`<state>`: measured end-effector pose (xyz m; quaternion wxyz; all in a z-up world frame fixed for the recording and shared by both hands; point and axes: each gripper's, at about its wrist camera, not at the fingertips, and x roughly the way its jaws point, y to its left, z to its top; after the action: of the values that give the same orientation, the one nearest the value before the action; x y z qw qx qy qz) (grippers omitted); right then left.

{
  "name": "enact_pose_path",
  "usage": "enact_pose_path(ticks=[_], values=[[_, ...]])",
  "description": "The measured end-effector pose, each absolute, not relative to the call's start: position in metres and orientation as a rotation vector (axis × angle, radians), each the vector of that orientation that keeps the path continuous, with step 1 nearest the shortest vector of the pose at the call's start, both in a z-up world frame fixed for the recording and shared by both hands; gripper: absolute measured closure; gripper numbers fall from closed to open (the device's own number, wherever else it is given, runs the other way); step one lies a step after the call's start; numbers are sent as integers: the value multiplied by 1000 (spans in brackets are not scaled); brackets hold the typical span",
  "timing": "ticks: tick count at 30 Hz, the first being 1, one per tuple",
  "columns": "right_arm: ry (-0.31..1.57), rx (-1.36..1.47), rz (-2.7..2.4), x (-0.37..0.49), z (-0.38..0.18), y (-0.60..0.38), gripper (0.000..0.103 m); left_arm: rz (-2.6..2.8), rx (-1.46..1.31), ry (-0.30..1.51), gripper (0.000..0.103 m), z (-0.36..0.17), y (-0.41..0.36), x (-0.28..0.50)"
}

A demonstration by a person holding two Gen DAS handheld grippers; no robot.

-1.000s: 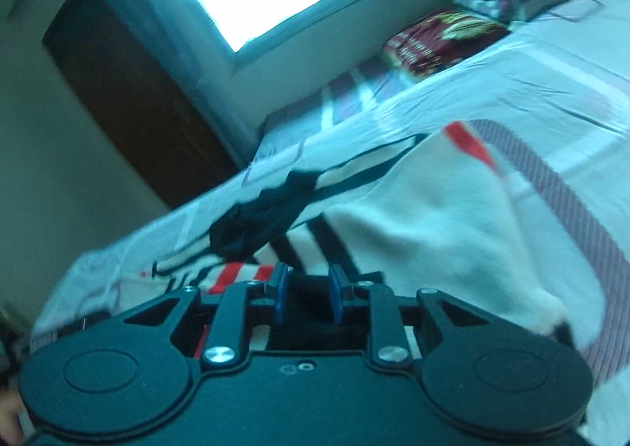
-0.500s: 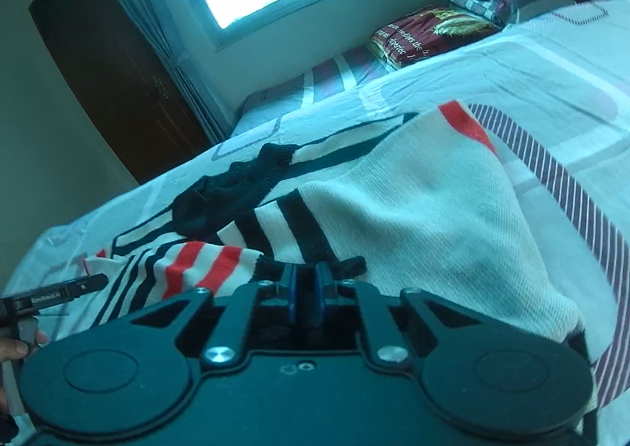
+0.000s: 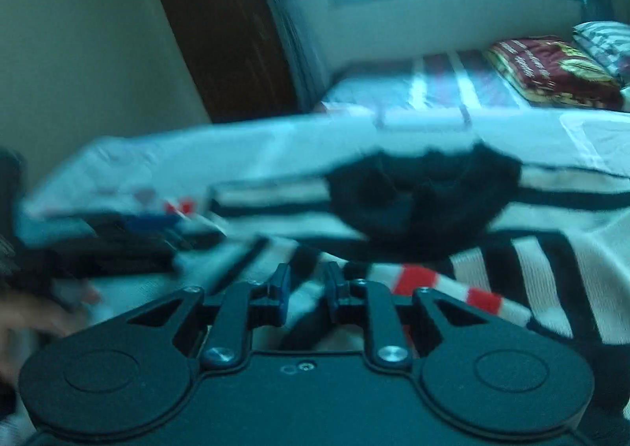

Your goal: Fold small clothes

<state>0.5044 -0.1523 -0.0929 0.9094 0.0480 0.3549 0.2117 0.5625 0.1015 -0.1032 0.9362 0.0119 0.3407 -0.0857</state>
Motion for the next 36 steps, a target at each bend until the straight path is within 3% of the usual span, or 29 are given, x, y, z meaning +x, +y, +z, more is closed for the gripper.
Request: enact_pose_path(ticks=[7,8,9,10,16,20,22,32,34,36], values=[[710,163,431,500,-92,-168,90,-151,77,686,26,-98,100,555],[699,159,420,495,-83,-172,86,-144,95,653,26,-89,98,545],[658,153,423,487,-75,-177,76,-152,94,624,26,-83,98,535],[633,150,428,479,-69,-182,76,-170,76,614,26,-77,94,524],[677,128,457,439,-69,-196,77,-189,99,571,26,-70,61,461],[682,47,412,423,-84,-195,79,-153,164,643,26,-104,49,449],[663,0,388,422,-90,-195,81,-126,143,614,12,-109,56,445],[652,74,270,419,-92,-259,87,-98,119,632,8,-109,72,445],[656,82,275,417,-87,-262,85,-83,124,639,8,-107,69,446],[603,114,267,406,-76,-269,76,-76,128,614,8,-100,64,440]])
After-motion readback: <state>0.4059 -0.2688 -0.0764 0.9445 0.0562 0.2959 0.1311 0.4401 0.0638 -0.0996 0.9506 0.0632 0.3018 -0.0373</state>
